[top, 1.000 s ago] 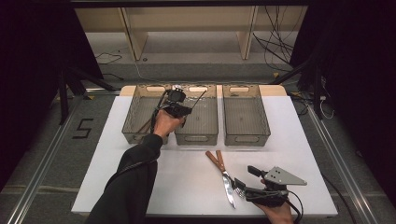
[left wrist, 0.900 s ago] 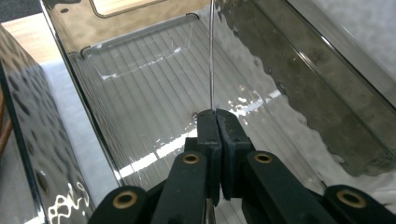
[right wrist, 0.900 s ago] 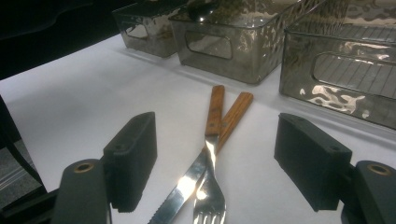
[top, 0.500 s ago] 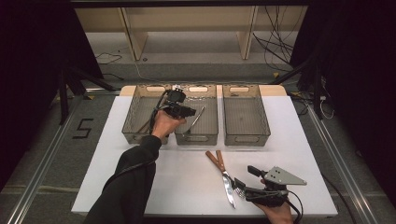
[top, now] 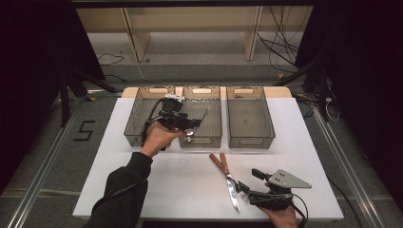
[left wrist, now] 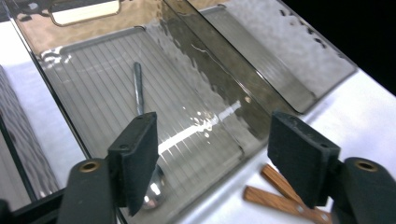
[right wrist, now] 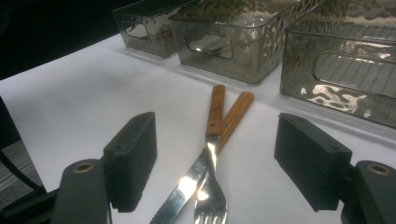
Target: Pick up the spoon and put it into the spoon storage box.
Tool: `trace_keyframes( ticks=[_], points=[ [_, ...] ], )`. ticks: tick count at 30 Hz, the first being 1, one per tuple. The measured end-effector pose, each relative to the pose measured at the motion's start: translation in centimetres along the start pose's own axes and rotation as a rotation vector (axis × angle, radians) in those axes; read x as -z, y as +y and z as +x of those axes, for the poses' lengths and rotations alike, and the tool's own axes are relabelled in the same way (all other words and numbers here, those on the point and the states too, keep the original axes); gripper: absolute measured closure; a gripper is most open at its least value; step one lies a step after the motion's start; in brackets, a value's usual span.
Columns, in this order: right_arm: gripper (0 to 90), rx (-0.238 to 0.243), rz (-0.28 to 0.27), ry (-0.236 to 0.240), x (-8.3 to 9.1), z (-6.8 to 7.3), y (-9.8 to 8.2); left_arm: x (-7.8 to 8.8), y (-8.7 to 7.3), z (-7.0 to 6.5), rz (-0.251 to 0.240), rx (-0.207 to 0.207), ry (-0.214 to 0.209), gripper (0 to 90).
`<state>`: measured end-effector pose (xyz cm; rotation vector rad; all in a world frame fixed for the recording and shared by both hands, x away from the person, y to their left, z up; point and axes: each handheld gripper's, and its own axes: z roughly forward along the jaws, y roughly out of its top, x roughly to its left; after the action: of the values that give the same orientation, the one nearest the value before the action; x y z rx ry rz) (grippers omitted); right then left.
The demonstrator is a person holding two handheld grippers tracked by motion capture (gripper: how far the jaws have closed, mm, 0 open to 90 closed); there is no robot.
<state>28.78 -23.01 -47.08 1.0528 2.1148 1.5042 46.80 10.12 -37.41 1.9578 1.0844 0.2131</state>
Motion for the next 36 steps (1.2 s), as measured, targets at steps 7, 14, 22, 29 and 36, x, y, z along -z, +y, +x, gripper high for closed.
trace_keyframes(
  ticks=[7, 14, 22, 29, 36],
  points=[
    [30.3, -0.004, 0.000, -0.002, 0.0, 0.0, 0.0, 2.0, -3.0, -0.4, -0.046, -0.003, -0.042, 27.9],
    [30.4, -0.001, 0.004, -0.003, -0.1, 0.0, 0.0, 3.6, -5.8, -0.1, -0.087, -0.002, -0.054, 27.1],
    [30.4, -0.007, 0.017, 0.001, -0.4, 0.1, -0.1, 4.8, -7.6, -0.5, -0.129, -0.046, -0.038, 23.8],
    [30.4, -0.014, 0.027, -0.005, -0.5, 0.2, 0.0, 4.5, -10.8, -0.5, -0.124, -0.041, -0.048, 21.1],
    [30.5, -0.013, 0.045, -0.003, -1.1, 0.4, 0.1, 4.8, -12.8, -0.3, -0.165, -0.052, -0.063, 19.8]
  ],
)
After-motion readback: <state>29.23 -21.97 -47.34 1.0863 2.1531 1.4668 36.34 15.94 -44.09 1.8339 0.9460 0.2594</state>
